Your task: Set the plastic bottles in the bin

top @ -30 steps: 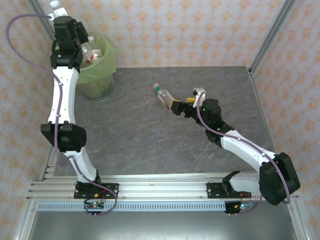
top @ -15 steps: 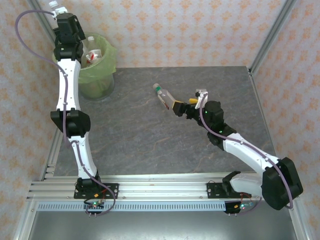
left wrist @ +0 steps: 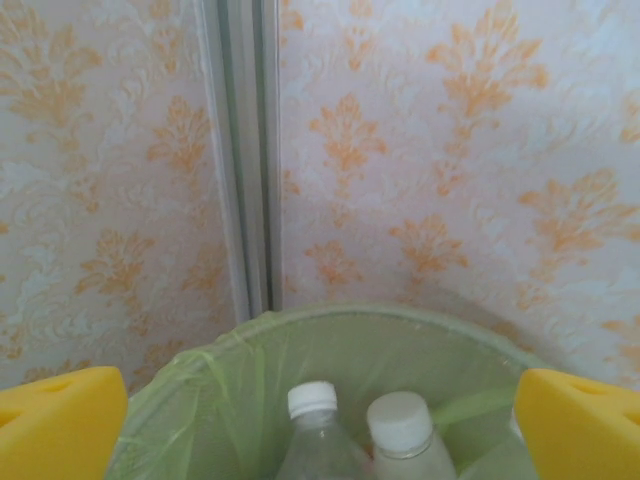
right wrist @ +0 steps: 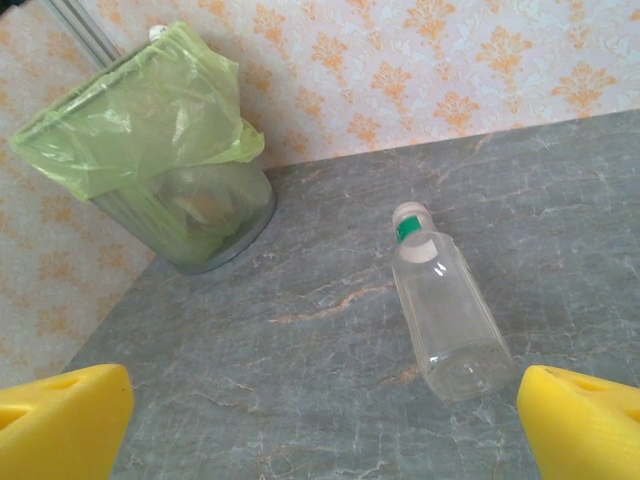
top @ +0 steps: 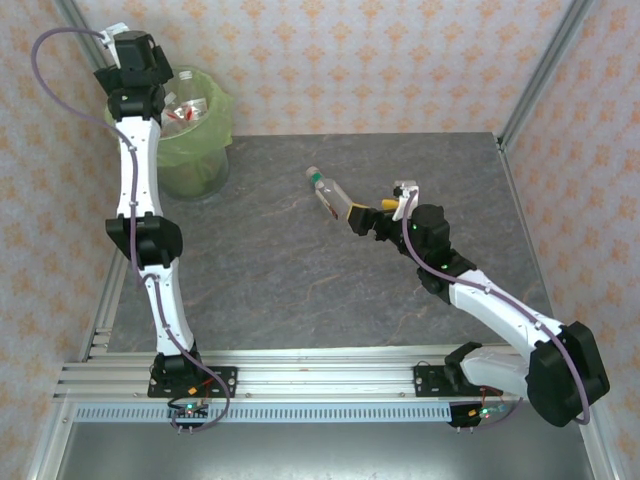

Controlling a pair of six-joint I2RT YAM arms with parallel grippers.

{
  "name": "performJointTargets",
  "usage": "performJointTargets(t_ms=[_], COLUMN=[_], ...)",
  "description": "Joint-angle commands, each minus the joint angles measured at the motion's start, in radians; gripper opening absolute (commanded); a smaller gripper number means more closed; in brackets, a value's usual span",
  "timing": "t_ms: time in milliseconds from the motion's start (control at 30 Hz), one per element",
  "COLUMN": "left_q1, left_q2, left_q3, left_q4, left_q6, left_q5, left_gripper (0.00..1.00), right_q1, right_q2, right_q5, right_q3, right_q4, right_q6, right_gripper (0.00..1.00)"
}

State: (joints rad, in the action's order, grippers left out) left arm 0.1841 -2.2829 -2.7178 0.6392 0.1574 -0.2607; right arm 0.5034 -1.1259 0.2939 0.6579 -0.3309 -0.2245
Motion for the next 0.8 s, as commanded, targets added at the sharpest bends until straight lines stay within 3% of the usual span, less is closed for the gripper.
performJointTargets(t_ms=[0,100,267,400,567,767], left_q1=[0.003,-0.01,-0.063,-0.121,-0.168,-0.171], left_q2=[0.088,0.124,0.208,0.332,0.533,0.637], left_q3=[-0.037,-0.032,0.064,0.273,0.635,0.797], left_q4=[0.058,0.109,0.178,0.155,-0.036,-0.029], left_q6=[0.086,0.126,0.146,0.15,0.197,0.271], left_q5=[0.124,0.205,0.224,0.237,0.287,0.275], left_gripper=[1.0,1.0,1.0,1.0,1.0,1.0], right_q1=[0.005,0.005,0.004,0.004,0.004,0.004], right_q2=[-0.008,-0.025,-0.053,-0.078,-0.115,-0.212], right_q5=[-0.05,-0.073,-0.077,-0.08,-0.091,-0.055], right_q3=[0.029,0.021,0.035,0.021,0.023,0.089], right_q4=[0.028,-0.005,0.019,0.026,0.053,0.169], right_q6=[-0.027,-0.044,-0.029,-0.004,0.062,0.196], right_gripper=[0.99,0.99,0.99,0.99,0.99,0.99])
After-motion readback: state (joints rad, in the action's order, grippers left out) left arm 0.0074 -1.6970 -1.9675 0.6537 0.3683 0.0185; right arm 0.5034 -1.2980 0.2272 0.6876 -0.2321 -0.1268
